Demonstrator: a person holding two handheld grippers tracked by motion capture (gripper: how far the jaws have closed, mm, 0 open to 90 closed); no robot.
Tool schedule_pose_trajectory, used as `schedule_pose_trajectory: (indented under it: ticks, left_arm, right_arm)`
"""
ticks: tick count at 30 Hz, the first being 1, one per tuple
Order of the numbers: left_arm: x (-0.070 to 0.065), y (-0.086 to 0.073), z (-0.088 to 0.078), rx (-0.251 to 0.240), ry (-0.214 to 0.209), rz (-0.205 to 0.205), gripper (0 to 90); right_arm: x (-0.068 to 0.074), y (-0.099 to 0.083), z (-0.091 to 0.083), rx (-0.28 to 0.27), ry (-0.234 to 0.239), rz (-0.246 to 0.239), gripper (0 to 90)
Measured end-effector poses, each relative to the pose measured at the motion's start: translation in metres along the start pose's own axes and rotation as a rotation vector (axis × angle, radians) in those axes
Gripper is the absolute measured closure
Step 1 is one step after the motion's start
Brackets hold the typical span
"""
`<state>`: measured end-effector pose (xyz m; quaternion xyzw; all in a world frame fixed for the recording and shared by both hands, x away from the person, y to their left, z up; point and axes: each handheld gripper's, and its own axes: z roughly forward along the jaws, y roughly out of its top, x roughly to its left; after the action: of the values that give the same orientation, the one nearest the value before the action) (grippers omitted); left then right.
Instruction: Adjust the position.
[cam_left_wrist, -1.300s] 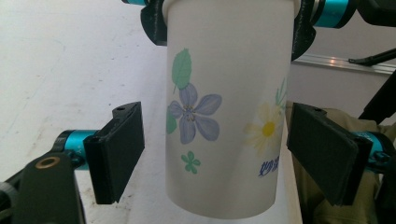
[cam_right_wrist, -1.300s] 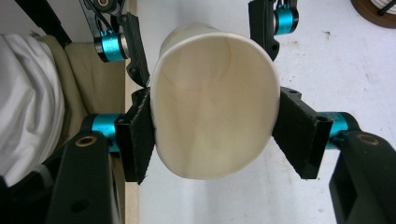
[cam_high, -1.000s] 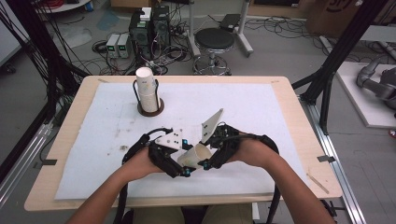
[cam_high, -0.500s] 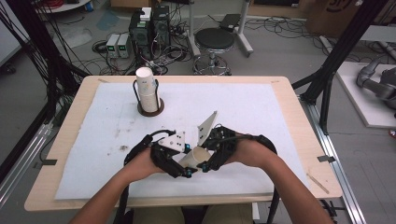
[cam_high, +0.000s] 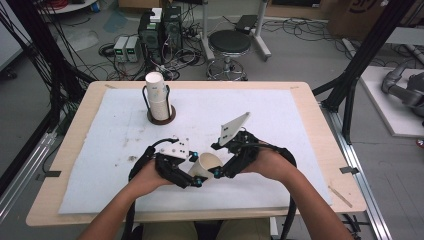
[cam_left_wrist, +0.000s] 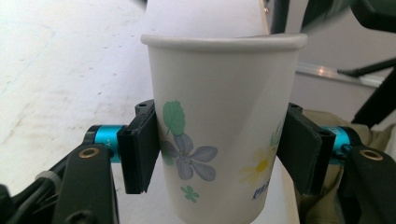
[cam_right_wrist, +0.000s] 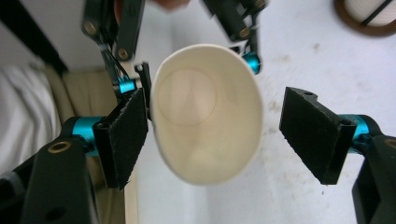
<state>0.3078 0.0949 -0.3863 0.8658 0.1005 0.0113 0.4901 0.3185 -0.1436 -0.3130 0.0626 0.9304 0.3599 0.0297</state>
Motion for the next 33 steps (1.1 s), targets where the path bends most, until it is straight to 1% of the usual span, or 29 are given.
schedule_pose_trajectory:
  ticks: [2, 4, 7, 9, 12, 16, 18, 19, 21, 22, 24, 25, 27, 29, 31, 33]
  left_arm:
    - [0.002, -0.007, -0.005, -0.034, 0.018, -0.025, 34.7]
    - [0.003, -0.014, -0.011, -0.073, 0.039, -0.052, 34.7]
    - [0.005, -0.025, -0.020, -0.131, 0.081, -0.081, 34.7]
    - [0.006, -0.031, -0.027, -0.169, 0.109, -0.090, 34.7]
    - [0.007, -0.038, -0.036, -0.219, 0.162, -0.095, 34.7]
    - [0.006, -0.047, -0.048, -0.279, 0.236, -0.102, 34.6]
    - [0.006, -0.052, -0.054, -0.315, 0.268, -0.116, 34.6]
    - [0.007, -0.054, -0.057, -0.327, 0.283, -0.118, 34.6]
    - [0.007, -0.056, -0.062, -0.344, 0.316, -0.116, 34.6]
    - [0.007, -0.057, -0.065, -0.355, 0.324, -0.118, 34.6]
    - [0.008, -0.059, -0.070, -0.370, 0.348, -0.116, 34.6]
    - [0.008, -0.059, -0.073, -0.380, 0.359, -0.116, 34.6]
    - [0.007, -0.062, -0.077, -0.397, 0.377, -0.113, 34.5]
    - [0.006, -0.064, -0.081, -0.413, 0.398, -0.112, 34.2]
    - [0.004, -0.066, -0.086, -0.431, 0.420, -0.114, 34.2]
    - [0.004, -0.068, -0.089, -0.455, 0.445, -0.116, 34.2]
  right_arm:
    - [-0.002, -0.007, -0.007, -0.071, -0.018, 0.029, 23.1]
    - [-0.003, -0.016, -0.014, -0.129, -0.050, 0.049, 22.6]
    - [-0.003, -0.032, -0.021, -0.180, -0.108, 0.083, 22.0]
    - [-0.003, -0.044, -0.024, -0.215, -0.135, 0.112, 22.0]
    - [-0.003, -0.061, -0.029, -0.255, -0.195, 0.147, 22.0]
    - [-0.003, -0.082, -0.034, -0.296, -0.271, 0.178, 22.0]
    - [-0.003, -0.092, -0.038, -0.316, -0.315, 0.190, 22.0]
    - [-0.003, -0.097, -0.039, -0.330, -0.330, 0.198, 22.0]
    - [-0.002, -0.107, -0.041, -0.341, -0.369, 0.211, 22.0]
    - [-0.002, -0.111, -0.042, -0.346, -0.384, 0.218, 22.0]
    - [-0.001, -0.119, -0.042, -0.358, -0.400, 0.235, 22.1]
    - [0.000, -0.122, -0.042, -0.360, -0.415, 0.235, 22.1]
    - [0.001, -0.129, -0.043, -0.355, -0.425, 0.254, 22.1]
    - [0.002, -0.136, -0.043, -0.358, -0.445, 0.264, 22.0]
    - [0.004, -0.142, -0.044, -0.370, -0.457, 0.273, 22.0]
    - [0.005, -0.149, -0.045, -0.389, -0.467, 0.292, 22.0]
